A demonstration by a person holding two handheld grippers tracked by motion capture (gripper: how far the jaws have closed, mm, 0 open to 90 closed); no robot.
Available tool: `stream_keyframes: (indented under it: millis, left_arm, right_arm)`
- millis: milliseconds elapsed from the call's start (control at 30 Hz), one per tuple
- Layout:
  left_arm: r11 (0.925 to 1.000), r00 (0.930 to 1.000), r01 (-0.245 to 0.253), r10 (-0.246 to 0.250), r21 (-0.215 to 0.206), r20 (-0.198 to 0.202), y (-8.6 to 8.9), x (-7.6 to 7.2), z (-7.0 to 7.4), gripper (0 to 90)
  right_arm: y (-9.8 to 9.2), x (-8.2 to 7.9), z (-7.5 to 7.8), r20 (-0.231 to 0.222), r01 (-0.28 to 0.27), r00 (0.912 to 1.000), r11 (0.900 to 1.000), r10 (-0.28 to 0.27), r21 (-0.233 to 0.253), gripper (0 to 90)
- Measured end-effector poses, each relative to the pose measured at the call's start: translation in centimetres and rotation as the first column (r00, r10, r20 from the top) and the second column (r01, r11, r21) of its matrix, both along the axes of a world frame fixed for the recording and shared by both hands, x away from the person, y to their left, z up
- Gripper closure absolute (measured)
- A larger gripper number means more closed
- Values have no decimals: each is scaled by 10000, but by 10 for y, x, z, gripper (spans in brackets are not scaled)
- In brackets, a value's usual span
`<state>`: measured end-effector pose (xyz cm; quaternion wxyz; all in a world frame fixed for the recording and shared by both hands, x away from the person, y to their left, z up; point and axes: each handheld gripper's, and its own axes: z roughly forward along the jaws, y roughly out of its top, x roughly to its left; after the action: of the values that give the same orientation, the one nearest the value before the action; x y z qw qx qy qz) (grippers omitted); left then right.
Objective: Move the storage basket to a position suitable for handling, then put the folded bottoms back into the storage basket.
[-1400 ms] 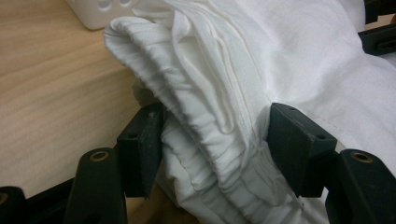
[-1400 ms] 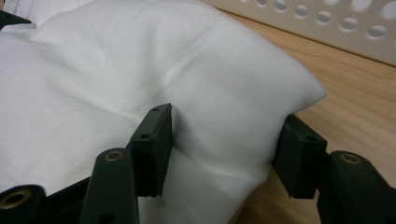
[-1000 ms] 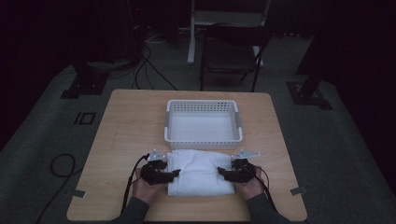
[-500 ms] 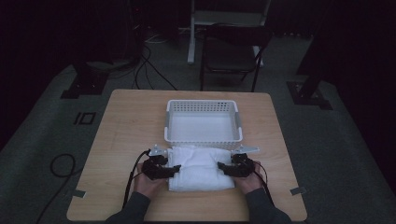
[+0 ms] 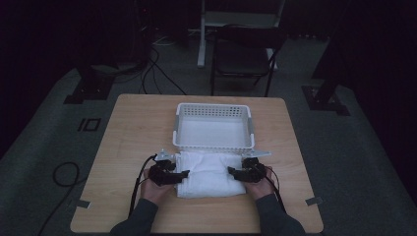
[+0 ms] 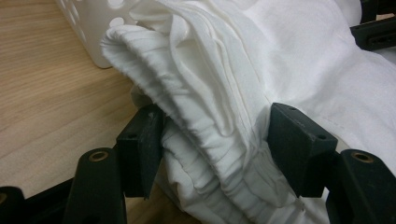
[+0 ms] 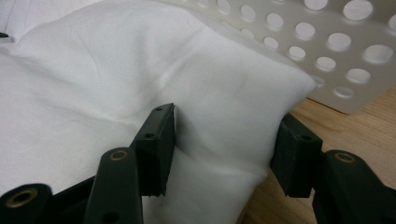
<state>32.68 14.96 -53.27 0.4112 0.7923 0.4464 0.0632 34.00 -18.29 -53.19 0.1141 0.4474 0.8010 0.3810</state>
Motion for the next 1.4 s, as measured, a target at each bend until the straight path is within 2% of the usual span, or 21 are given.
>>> stream_keyframes:
  millis: [267,867,967,1000,1033,1067,1200,1300,1400]
  left_arm:
    - [10000,10000,-4,4,-33,-25,1,5,0,367]
    - [9997,9997,-223,224,-101,109,2,3,2,344]
    - [9981,9987,-389,403,-484,296,4,0,8,288]
    - [9981,9987,-389,403,-484,296,4,0,8,267]
    - [9952,9981,-421,458,-885,401,6,-1,12,267]
    - [9939,9974,-438,492,-1016,520,5,-1,14,243]
    - [9932,9935,-747,818,-888,789,-1,2,20,169]
    - [9917,9933,-824,897,-988,724,-5,7,20,142]
    - [9912,9914,-1058,1113,-792,689,-9,12,18,122]
  right_arm:
    - [1,3,0,-34,51,10000,10000,-51,32,457]
    - [1,3,0,-5,72,10000,10000,-72,20,457]
    - [0,3,-1,-22,78,10000,10000,-78,42,454]
    - [0,3,-1,-22,78,10000,10000,-78,42,454]
    - [0,3,-1,-18,81,10000,10000,-81,40,453]
    - [0,3,-1,-16,79,10000,10000,-79,36,449]
    - [0,3,-1,-13,103,9999,9999,-103,50,447]
    - [0,3,-1,-11,111,9999,9999,-111,48,444]
    - [0,3,-1,-8,119,9999,9999,-119,39,443]
